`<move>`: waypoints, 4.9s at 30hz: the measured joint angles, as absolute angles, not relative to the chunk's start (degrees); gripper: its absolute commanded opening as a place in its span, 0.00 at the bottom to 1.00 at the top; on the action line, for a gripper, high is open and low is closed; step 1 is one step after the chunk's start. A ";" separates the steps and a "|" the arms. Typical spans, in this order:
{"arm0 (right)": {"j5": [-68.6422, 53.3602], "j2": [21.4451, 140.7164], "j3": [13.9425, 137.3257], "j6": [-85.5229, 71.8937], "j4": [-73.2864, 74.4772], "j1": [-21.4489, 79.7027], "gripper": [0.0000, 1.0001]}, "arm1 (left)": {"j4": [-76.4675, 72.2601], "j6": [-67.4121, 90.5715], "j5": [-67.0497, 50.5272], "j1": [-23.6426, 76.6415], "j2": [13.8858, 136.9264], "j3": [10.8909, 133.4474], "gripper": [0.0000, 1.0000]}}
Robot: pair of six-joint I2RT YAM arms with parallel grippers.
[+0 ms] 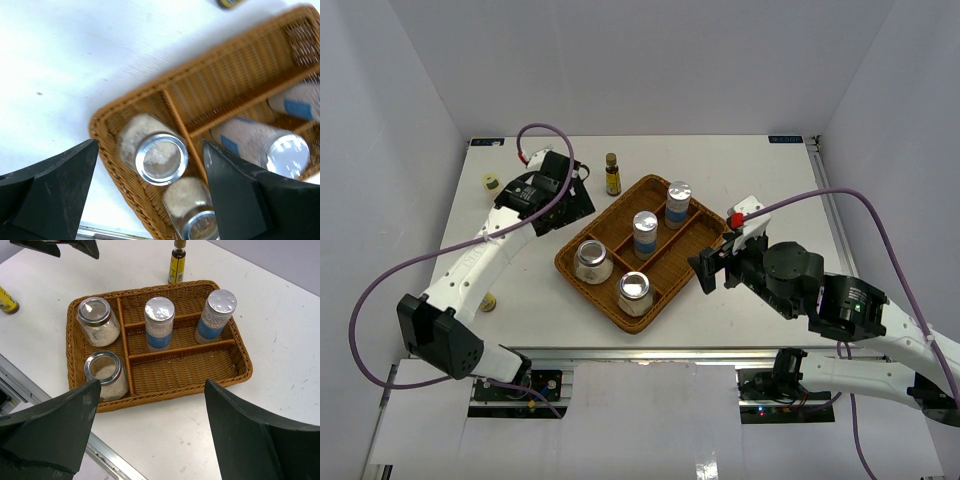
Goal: Organize the condiment bottles
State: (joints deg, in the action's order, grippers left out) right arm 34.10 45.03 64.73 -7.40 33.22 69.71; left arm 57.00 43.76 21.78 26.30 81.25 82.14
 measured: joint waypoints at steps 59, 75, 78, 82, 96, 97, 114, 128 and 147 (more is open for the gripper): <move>29.54 51.91 69.97 -10.29 38.74 69.71 0.90 | 76.38 68.60 35.20 -10.91 68.37 68.16 0.93; 29.61 51.47 69.96 -10.30 38.95 69.71 0.90 | 73.57 67.90 34.74 -11.57 70.22 63.06 0.80; 29.63 50.71 69.65 -10.31 38.90 69.71 0.90 | 73.21 67.82 34.56 -11.57 70.48 62.45 0.79; 29.68 49.97 69.41 -10.31 38.94 69.71 0.90 | 72.64 67.77 34.50 -11.57 71.76 62.28 0.75; 30.33 48.32 68.36 -10.31 39.13 69.71 0.90 | 69.83 67.47 36.43 -11.56 74.35 61.52 0.13; 30.34 48.33 68.31 -10.31 39.12 69.71 0.90 | 69.92 67.48 36.60 -11.57 74.36 61.47 0.08; 30.50 48.74 67.59 -10.31 38.71 69.71 0.90 | 62.62 41.86 30.30 -11.27 67.72 65.72 0.00; 32.32 48.62 67.59 -9.74 38.42 69.70 0.90 | 54.24 22.38 4.03 3.85 78.24 88.29 0.00; 37.60 44.64 64.93 -9.63 37.04 69.60 0.90 | 53.62 16.92 6.61 27.65 105.87 110.04 0.00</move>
